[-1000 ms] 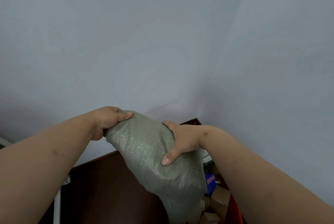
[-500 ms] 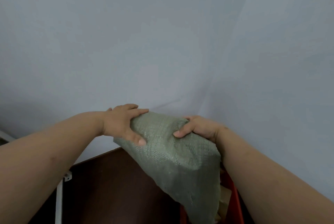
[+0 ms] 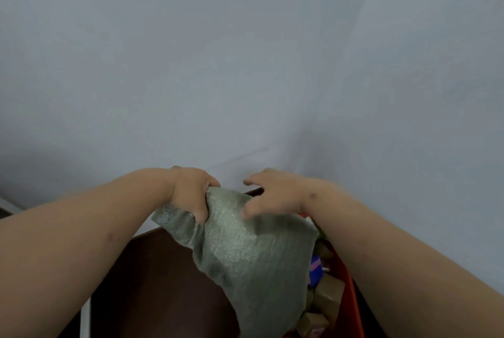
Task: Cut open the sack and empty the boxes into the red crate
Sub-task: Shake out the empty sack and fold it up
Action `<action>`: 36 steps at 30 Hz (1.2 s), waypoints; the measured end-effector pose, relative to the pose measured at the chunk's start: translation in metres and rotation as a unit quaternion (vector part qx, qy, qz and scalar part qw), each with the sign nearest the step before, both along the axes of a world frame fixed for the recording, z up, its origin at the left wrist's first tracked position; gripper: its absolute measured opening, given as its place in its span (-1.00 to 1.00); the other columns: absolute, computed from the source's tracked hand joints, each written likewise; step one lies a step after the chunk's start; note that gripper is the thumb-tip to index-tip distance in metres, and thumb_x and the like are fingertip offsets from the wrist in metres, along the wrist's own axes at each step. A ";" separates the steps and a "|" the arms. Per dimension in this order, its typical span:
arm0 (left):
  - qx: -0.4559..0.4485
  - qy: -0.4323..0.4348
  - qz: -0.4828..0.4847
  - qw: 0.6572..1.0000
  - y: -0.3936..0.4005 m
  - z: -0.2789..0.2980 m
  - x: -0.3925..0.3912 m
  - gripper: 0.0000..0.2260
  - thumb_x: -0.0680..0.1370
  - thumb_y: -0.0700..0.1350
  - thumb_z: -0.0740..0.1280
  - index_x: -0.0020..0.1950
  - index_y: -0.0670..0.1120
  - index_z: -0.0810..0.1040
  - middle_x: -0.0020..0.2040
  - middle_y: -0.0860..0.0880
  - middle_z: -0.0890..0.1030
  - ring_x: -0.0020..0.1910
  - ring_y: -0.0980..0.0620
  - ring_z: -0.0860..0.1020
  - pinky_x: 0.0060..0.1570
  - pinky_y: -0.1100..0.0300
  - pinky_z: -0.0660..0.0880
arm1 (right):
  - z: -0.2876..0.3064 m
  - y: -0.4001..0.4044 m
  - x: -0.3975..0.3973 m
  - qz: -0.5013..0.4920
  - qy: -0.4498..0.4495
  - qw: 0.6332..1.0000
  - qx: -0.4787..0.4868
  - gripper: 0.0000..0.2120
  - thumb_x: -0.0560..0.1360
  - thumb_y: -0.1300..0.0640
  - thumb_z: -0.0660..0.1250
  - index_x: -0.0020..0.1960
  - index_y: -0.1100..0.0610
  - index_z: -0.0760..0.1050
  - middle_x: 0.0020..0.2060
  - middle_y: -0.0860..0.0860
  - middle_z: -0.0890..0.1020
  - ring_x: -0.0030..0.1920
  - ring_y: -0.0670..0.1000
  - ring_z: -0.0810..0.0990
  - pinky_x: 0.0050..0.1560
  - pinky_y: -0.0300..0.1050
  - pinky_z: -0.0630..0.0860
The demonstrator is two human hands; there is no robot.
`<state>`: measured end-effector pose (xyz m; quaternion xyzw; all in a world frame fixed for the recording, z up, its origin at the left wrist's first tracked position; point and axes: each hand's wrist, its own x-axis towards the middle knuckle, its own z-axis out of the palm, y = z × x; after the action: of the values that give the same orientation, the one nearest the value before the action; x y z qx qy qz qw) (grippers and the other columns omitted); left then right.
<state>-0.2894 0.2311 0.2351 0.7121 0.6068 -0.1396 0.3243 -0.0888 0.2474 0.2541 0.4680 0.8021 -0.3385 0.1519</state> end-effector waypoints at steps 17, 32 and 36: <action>0.166 -0.074 0.287 0.941 -0.008 -0.002 -0.022 -0.16 0.35 0.25 0.45 0.52 0.07 0.17 0.45 -0.13 0.31 0.38 -0.17 0.35 0.34 -0.10 0.37 | -0.035 -0.006 0.013 -0.395 0.301 0.856 -0.146 -0.49 0.33 0.28 0.52 0.24 0.17 0.48 0.04 0.09 0.65 -0.01 0.10 0.64 0.00 0.02 0.61; -0.184 -0.336 0.459 0.802 -0.045 -0.017 0.031 -0.23 0.37 0.44 0.23 0.50 0.10 0.24 0.47 -0.05 0.34 0.39 -0.09 0.36 0.38 -0.15 0.26 | -0.053 -0.034 -0.008 -0.565 0.385 0.694 -0.224 -0.43 0.41 -0.30 0.34 0.16 0.15 0.48 0.06 0.11 0.63 0.05 0.15 0.63 0.14 0.12 0.57; -0.162 -0.308 0.501 0.792 -0.051 -0.022 0.025 0.02 0.12 0.56 0.23 0.45 0.01 0.35 0.42 -0.03 0.42 0.34 -0.02 0.40 0.34 0.07 0.26 | -0.052 -0.038 -0.005 -0.565 0.406 0.672 -0.254 -0.41 0.46 -0.31 0.26 0.22 0.16 0.49 0.06 0.12 0.64 0.07 0.16 0.62 0.17 0.14 0.55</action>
<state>-0.2644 0.1802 0.2127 0.2507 0.7149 0.1728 0.6294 -0.0941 0.2091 0.2021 0.5916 0.2499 -0.7073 -0.2957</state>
